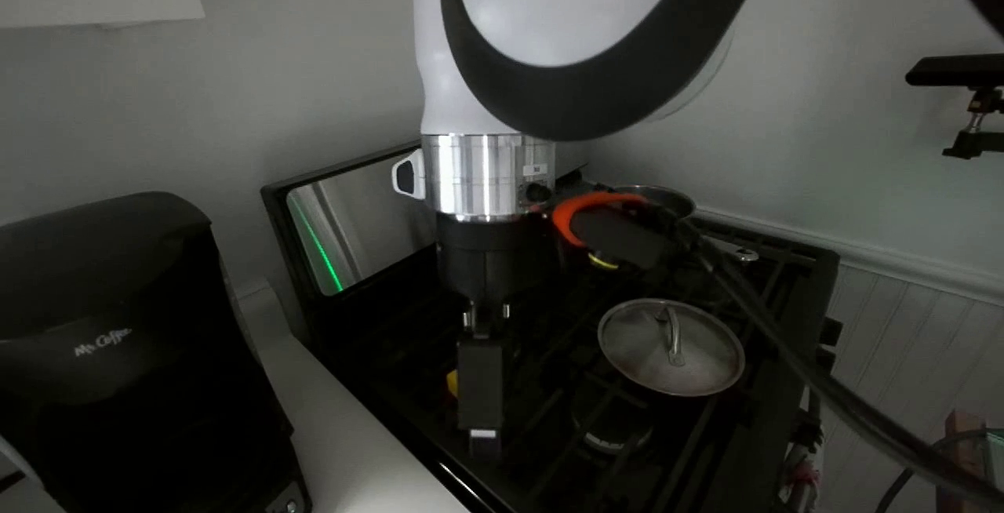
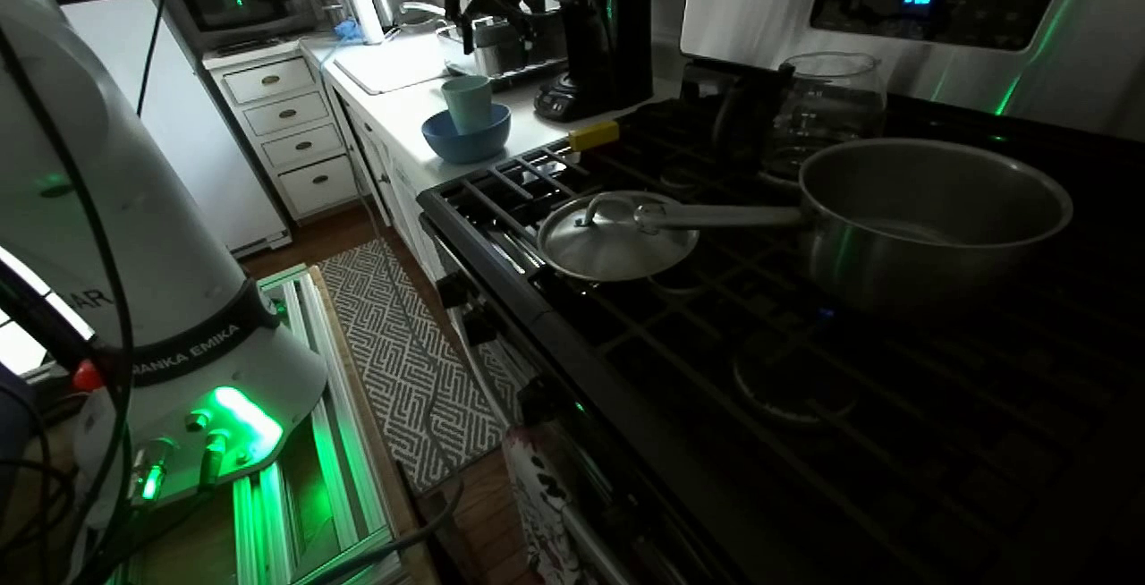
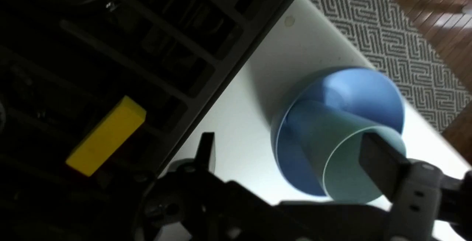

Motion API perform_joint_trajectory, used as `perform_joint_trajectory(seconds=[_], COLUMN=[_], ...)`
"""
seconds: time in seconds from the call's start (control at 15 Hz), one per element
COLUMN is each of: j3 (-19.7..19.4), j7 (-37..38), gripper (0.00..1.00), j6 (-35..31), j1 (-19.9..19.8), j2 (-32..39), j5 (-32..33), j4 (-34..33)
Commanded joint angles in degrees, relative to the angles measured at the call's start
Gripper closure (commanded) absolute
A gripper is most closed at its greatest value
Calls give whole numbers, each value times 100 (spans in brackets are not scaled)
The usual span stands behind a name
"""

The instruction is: Remove the cup from the bowl and put it on the counter.

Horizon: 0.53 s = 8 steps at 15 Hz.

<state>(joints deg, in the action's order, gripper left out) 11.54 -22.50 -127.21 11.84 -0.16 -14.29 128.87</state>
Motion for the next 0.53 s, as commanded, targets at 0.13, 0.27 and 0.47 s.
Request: perform_joint_trajectory(seconds=[0.13,0.27,0.47], j3=[223,350,521], j7=[170,126,138], gripper=[0,0,0], j6=[-1148,-1320,-1581], j1=[156,218,300], j2=[381,522,751], j5=[-116,-101,-65], j4=[87,58,2])
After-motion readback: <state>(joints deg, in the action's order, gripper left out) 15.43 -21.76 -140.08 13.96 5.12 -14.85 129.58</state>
